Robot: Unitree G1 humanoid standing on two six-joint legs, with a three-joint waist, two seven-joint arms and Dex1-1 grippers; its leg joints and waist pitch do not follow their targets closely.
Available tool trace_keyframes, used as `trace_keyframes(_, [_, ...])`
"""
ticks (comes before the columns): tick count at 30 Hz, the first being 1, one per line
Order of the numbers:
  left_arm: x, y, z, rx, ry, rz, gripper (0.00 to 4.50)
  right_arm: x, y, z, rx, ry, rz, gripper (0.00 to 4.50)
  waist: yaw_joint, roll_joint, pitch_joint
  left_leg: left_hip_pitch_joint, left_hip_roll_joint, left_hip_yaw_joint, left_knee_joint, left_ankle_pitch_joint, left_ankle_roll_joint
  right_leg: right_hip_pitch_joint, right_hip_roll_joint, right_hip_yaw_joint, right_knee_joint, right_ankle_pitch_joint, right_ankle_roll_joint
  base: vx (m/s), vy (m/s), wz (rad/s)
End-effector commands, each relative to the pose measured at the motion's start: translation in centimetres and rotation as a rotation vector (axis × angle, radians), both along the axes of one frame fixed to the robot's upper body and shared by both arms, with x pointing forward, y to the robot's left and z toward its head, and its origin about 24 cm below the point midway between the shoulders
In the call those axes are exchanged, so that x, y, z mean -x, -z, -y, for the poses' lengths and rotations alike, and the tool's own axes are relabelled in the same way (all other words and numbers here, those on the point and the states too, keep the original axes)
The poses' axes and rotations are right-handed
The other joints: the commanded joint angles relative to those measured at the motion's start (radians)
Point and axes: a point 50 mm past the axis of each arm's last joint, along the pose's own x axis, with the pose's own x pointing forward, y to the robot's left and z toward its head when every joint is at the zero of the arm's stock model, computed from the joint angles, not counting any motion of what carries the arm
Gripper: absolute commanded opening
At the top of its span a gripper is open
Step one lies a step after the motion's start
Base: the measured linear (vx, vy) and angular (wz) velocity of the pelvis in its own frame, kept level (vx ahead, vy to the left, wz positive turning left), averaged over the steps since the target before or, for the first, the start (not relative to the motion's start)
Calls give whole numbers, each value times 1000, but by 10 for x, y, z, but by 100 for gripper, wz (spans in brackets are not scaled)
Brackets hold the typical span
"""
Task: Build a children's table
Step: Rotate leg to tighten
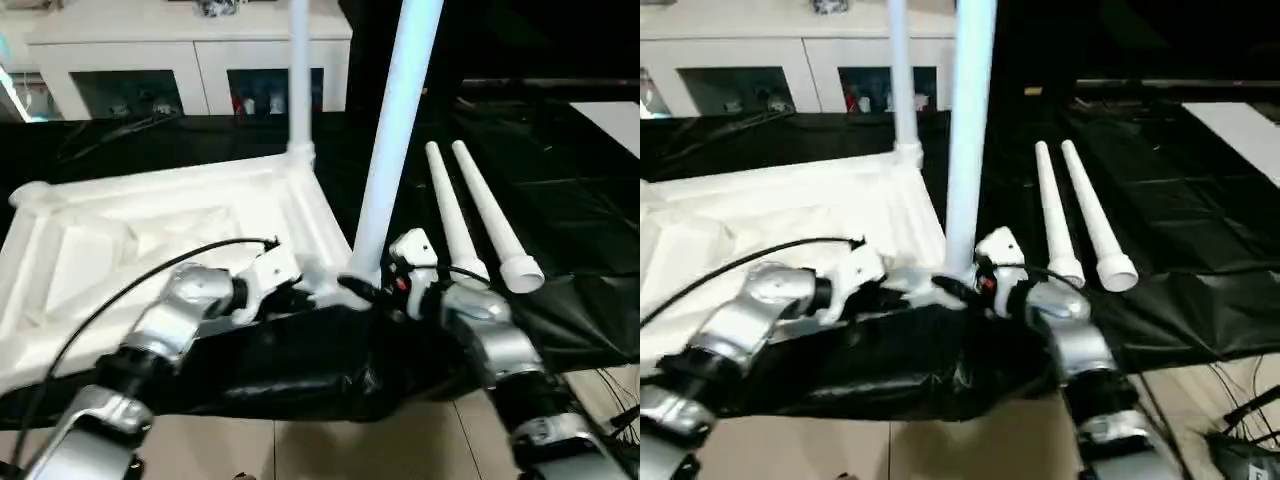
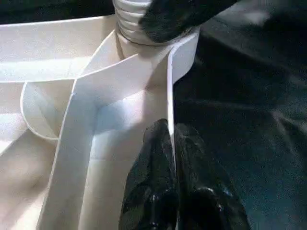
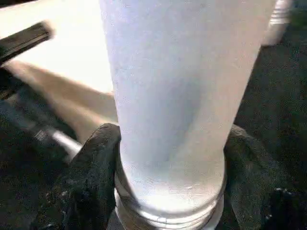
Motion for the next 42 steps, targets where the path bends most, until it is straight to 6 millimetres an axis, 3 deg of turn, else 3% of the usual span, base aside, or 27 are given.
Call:
trace_keyframes(1, [1, 10, 6, -27, -39, -31, 0, 2, 14, -6, 29, 40, -74, 265, -5, -1, -43, 19, 28, -20, -92, -331, -27, 27, -47, 29, -86, -317, -168, 0, 0, 0])
trace_keyframes(2, [-6, 13, 15, -21, -146, -28, 0, -2, 19, -16, 18, 162, -98, 265, -7, 0, -42, 20, 27, -21, -94, -349, -33, 26, -47, 29, -89, -356, -154, 0, 0, 0])
trace_keyframes(5, [-12, 18, 29, -17, -252, -34, 0, -6, 24, -28, -4, 325, -153, 265, -11, 0, -40, 30, 23, -25, -96, -395, -50, 17, -48, 29, -104, -436, -130, 0, 0, 0])
trace_keyframes(11, [-16, 21, 41, -40, -286, -13, 0, -10, 25, -42, -49, 435, -199, 265, -14, 2, -34, 43, 20, -31, -98, -488, -45, 2, -48, 25, -126, -544, -85, 0, 0, 0])
trace_keyframes(13, [-16, 20, 42, -40, -282, -10, 0, -10, 26, -43, -39, 431, -194, 265, -18, 4, -34, 44, 20, -38, -104, -519, -46, 8, -48, 18, -130, -563, -73, 0, 0, 0])
trace_keyframes(14, [-16, 19, 42, -44, -259, 4, 0, -11, 26, -43, -21, 439, -189, 265, -17, 5, -40, 37, 23, -41, -114, -486, -43, 18, -49, 18, -127, -496, -79, 0, 0, 0])
trace_keyframes(17, [-16, 18, 41, -49, -238, 20, 0, -12, 25, -44, -21, 419, -180, 265, -18, 8, -41, 33, 25, -39, -118, -452, -42, 22, -47, 21, -120, -393, -109, 0, 0, 0])
trace_keyframes(18, [-16, 18, 40, -49, -224, 31, 0, -12, 23, -44, -28, 410, -169, 320, -19, 5, -41, 36, 23, -36, -116, -457, -41, 20, -46, 23, -119, -378, -120, 0, 0, 0])
trace_keyframes(22, [-13, 15, 37, -41, -140, 75, 0, -17, 15, -36, -30, 391, -114, 356, -22, 5, -41, 30, 24, -34, -116, -445, -24, 24, -51, 26, -119, -380, -129, 0, 0, 0])
trace_keyframes(29, [-7, 16, 23, -61, -66, 88, 0, -25, 0, -11, 14, 334, -25, 421, -16, 1, -47, 23, 27, -24, -108, -332, 2, 29, -54, 27, -114, -341, -151, 0, 0, 0])
trace_keyframes(31, [-2, 15, 18, -50, -12, 84, 0, -24, -5, -3, 2, 240, -27, 434, -12, -3, -52, 21, 28, -20, -103, -281, 16, 33, -51, 27, -107, -268, -165, 0, 0, 0])
trace_keyframes(32, [4, 15, 13, -35, 55, 61, 0, -21, -11, 4, 9, 106, -15, 434, -11, -2, -54, 14, 27, -18, -100, -233, 40, 40, -49, 25, -98, -204, -183, 0, 0, 0])
trace_keyframes(33, [4, 15, 13, -35, 55, 61, 0, -21, -11, 4, 9, 106, -15, 434, -9, -3, -55, 11, 28, -19, -98, -218, 48, 44, -49, 23, -94, -181, -186, 57, -18, 0])
trace_keyframes(35, [9, 15, 5, -50, 108, 52, 0, -11, -16, 12, 72, -88, 22, 434, -2, -2, -58, 13, 28, -14, -88, -177, 68, 40, -45, 24, -84, -107, -202, 69, -14, 0])
trace_keyframes(36, [9, 15, 3, -54, 120, 50, 0, -8, -17, 15, 87, -140, 24, 434, 6, 0, -64, 8, 28, -14, -82, -124, 83, 48, -40, 21, -71, -18, -215, 73, -9, -1])
trace_keyframes(37, [12, 12, 0, -40, 151, 44, 0, -1, -19, 21, 106, -238, 25, 434, 15, 1, -66, 7, 27, -11, -74, -87, 101, 45, -37, 22, -60, 77, -233, 68, -1, -3])
trace_keyframes(39, [15, 8, -3, -16, 187, 28, 0, 3, -22, 28, 116, -295, 29, 434, 16, 1, -66, 2, 26, -9, -68, -78, 114, 46, -36, 20, -50, 141, -256, 61, 1, -2])
trace_keyframes(42, [19, 4, -6, -4, 234, 9, 0, 7, -24, 34, 143, -353, 31, 434, 16, 1, -71, 6, 28, -8, -63, -68, 124, 45, -35, 18, -43, 171, -280, 0, 0, 0])
